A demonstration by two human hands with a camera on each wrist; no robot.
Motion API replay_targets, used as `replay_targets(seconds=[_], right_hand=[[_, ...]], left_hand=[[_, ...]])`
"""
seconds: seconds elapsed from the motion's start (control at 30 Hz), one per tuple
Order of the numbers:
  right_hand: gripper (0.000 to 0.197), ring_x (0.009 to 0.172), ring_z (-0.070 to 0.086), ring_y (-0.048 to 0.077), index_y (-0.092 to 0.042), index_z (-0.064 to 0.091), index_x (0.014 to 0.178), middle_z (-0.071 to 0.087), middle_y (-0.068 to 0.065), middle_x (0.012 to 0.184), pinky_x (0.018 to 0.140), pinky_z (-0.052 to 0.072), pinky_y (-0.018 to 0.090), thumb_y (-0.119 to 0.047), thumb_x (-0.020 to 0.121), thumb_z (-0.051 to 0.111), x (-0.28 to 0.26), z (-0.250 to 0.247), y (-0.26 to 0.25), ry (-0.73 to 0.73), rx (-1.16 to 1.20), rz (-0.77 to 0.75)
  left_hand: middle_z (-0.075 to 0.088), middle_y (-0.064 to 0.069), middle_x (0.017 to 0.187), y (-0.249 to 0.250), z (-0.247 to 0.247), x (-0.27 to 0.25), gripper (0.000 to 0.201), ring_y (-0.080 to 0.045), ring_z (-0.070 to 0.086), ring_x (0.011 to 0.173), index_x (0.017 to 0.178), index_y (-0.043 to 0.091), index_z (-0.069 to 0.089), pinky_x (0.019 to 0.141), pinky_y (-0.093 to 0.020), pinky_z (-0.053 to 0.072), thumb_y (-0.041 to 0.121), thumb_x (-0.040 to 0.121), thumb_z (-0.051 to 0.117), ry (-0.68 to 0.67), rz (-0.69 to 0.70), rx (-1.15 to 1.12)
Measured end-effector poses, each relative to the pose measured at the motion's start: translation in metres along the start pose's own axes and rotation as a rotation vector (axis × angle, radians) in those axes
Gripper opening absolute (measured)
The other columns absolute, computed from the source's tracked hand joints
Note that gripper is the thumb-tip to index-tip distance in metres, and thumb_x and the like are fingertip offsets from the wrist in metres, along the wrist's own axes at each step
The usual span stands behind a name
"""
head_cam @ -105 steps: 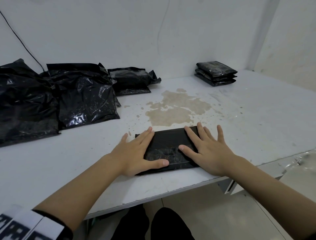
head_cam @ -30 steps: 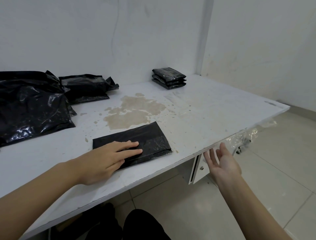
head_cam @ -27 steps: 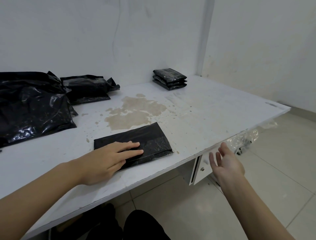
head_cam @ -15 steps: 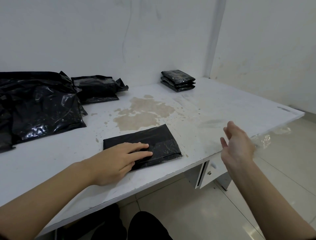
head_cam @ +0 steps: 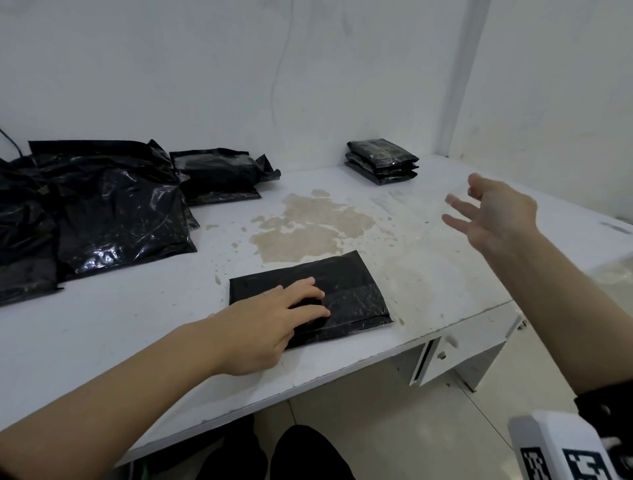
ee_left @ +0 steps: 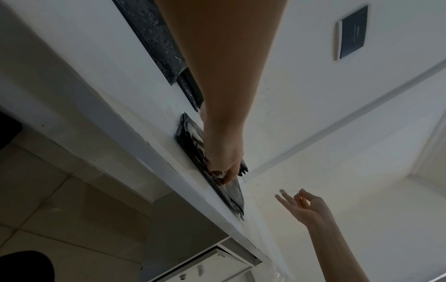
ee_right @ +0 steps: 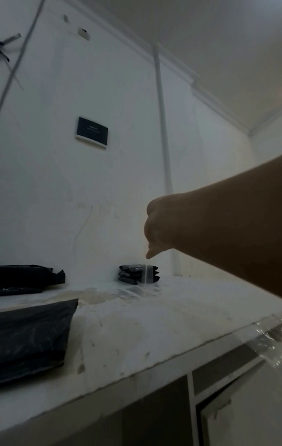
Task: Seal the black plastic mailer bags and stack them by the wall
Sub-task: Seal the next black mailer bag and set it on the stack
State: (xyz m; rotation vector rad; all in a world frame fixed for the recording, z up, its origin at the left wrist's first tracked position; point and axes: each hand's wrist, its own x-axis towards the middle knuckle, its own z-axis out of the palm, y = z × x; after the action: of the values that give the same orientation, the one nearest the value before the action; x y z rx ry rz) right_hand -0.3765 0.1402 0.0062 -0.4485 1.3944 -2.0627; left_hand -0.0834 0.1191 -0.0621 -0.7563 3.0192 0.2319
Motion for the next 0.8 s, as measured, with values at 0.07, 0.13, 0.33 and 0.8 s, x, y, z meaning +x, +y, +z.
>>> replay_targets(seconds=[0.07, 0.13, 0.33, 0.8], right_hand=[[0.007, 0.097, 0.067, 0.028, -0.005, 0.055, 0.095, 0.049, 0.001, 0.083, 0.083, 0.054, 0.048, -0.006, 0.09, 0.06, 0.001, 0.003, -0.001, -0.013, -0.007, -0.005], [0.006, 0.097, 0.067, 0.028, -0.005, 0.054, 0.091, 0.049, 0.001, 0.082, 0.084, 0.054, 0.049, -0.007, 0.09, 0.06, 0.001, 0.006, -0.002, -0.018, -0.014, -0.025], [0.013, 0.088, 0.071, 0.024, -0.012, 0.053, 0.08, 0.049, -0.002, 0.081, 0.089, 0.051, 0.052, -0.009, 0.091, 0.058, -0.003, 0.019, -0.011, -0.077, -0.048, -0.093], [0.021, 0.088, 0.072, 0.03, -0.013, 0.052, 0.075, 0.044, -0.002, 0.062, 0.078, 0.05, 0.057, -0.011, 0.096, 0.051, -0.041, 0.039, -0.02, -0.481, 0.061, 0.093]], left_hand=[[0.012, 0.017, 0.15, 0.003, -0.001, 0.001, 0.055, -0.007, 0.018, 0.138, 0.147, 0.033, 0.027, 0.111, -0.016, 0.015, 0.01, 0.098, 0.037, 0.025, -0.012, 0.063], [0.018, 0.014, 0.144, 0.007, -0.003, 0.003, 0.058, -0.008, 0.019, 0.127, 0.146, 0.032, 0.03, 0.103, -0.019, 0.021, 0.008, 0.094, 0.041, 0.047, -0.019, 0.123], [0.028, 0.016, 0.134, 0.009, -0.005, 0.007, 0.059, -0.01, 0.023, 0.112, 0.144, 0.035, 0.028, 0.098, -0.027, 0.032, 0.008, 0.094, 0.043, 0.005, -0.065, 0.107], [0.058, 0.013, 0.116, 0.01, -0.008, -0.002, 0.031, -0.011, 0.054, 0.094, 0.121, 0.023, 0.028, 0.075, -0.022, 0.044, 0.006, 0.096, 0.039, 0.142, -0.373, -0.697]])
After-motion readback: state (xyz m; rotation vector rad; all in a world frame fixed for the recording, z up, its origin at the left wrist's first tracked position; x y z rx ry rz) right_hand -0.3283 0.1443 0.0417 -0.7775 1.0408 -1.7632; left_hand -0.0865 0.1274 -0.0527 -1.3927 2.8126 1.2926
